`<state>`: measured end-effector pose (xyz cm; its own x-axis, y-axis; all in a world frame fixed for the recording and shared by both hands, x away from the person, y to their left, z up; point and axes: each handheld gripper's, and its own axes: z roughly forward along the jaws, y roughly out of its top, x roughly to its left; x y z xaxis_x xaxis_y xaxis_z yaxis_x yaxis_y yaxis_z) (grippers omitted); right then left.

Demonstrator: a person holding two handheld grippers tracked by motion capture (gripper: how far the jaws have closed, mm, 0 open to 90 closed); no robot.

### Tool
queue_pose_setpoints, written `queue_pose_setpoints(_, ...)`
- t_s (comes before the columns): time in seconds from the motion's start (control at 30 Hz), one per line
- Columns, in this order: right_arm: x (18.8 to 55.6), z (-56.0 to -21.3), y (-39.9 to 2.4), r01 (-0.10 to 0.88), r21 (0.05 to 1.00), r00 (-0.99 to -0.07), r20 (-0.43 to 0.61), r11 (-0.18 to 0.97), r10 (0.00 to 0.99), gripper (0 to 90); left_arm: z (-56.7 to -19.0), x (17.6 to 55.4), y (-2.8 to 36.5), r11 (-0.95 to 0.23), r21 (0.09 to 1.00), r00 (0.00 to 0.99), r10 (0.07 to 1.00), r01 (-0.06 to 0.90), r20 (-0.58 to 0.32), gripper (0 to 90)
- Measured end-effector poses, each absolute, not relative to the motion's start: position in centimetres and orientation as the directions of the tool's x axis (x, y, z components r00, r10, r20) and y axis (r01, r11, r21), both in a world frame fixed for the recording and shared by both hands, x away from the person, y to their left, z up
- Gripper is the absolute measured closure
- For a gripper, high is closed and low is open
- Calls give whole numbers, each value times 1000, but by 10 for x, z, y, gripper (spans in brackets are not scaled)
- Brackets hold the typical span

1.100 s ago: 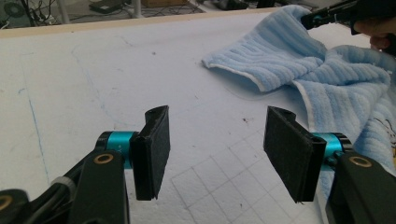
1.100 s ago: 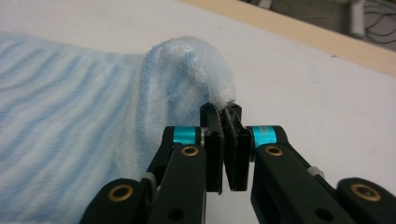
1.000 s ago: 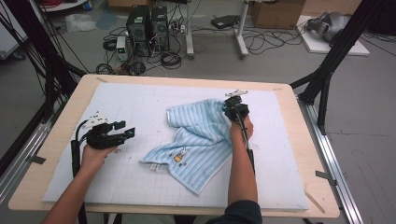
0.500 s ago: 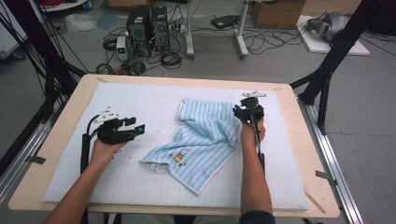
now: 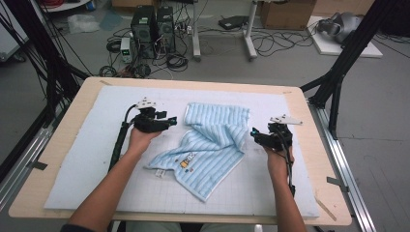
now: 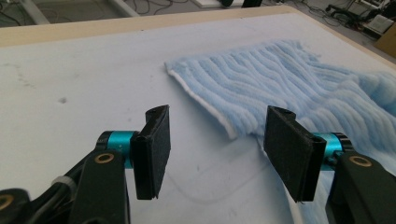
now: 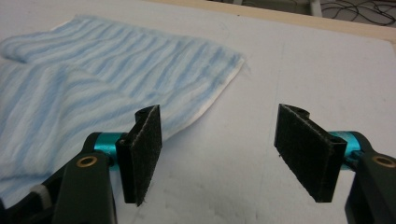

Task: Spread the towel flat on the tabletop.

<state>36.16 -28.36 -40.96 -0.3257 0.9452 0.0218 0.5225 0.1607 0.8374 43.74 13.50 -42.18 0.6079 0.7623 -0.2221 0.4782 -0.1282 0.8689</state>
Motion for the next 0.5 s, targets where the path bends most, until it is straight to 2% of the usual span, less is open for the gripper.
queue_pose_setpoints(0.17, 348, -416, -285, 516, 837, -337, 3, 182, 941, 304, -423, 462, 102, -203, 838, 627, 754, 507, -196, 411)
queue_pose_setpoints(0.37, 344, -416, -292, 515, 846, -321, 39, 140, 946, 301, -430, 477, 63, -292, 808, 662, 733, 513, -155, 404)
queue_pose_setpoints(0.5, 344, -421, -294, 522, 841, -322, 42, 141, 946, 301, -441, 481, 38, -390, 760, 681, 727, 520, -93, 519)
